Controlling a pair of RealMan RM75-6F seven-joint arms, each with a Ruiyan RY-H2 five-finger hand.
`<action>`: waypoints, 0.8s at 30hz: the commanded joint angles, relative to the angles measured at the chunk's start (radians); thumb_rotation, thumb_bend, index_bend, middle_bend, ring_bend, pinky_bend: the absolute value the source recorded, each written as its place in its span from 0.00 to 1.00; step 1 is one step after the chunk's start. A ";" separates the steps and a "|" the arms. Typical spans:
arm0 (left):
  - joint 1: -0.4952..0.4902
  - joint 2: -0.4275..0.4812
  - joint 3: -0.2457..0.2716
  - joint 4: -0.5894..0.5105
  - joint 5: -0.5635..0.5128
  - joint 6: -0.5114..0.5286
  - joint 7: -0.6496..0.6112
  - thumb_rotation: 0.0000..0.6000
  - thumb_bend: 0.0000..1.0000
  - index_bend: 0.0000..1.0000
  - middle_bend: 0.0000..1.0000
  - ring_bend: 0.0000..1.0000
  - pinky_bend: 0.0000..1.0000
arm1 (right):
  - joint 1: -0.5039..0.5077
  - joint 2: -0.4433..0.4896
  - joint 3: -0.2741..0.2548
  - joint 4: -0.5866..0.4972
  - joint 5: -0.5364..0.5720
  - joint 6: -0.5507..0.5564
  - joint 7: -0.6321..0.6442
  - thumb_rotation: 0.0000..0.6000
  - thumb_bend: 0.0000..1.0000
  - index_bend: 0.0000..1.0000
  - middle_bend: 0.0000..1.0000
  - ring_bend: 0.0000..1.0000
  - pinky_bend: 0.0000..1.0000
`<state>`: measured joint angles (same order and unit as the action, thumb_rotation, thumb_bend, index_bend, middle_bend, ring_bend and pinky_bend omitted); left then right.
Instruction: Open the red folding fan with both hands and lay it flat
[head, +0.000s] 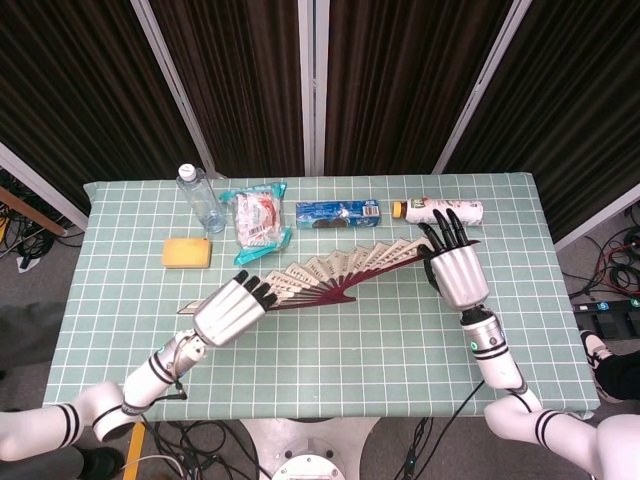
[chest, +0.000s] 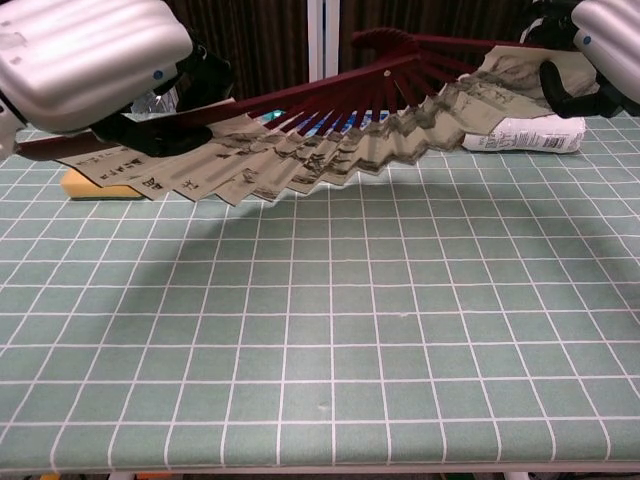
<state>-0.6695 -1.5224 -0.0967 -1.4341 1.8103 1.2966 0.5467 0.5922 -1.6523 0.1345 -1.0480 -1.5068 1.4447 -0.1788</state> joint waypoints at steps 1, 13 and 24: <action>0.008 -0.037 0.006 0.032 0.003 -0.001 0.074 1.00 0.35 0.60 0.62 0.63 0.72 | -0.028 -0.057 -0.006 0.070 -0.009 0.035 -0.007 1.00 0.62 0.53 0.20 0.00 0.00; 0.050 -0.103 -0.013 0.049 -0.013 0.052 0.260 1.00 0.35 0.58 0.59 0.59 0.68 | -0.069 -0.174 0.019 0.251 -0.016 0.135 0.016 1.00 0.61 0.47 0.18 0.00 0.00; 0.056 -0.087 0.011 -0.039 -0.090 -0.037 0.222 1.00 0.33 0.53 0.56 0.59 0.67 | -0.076 -0.170 -0.004 0.255 -0.031 0.095 0.005 1.00 0.59 0.38 0.14 0.00 0.00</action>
<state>-0.6159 -1.6235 -0.0989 -1.4357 1.7439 1.2893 0.7922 0.5235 -1.8288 0.1363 -0.7807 -1.5398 1.5489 -0.1713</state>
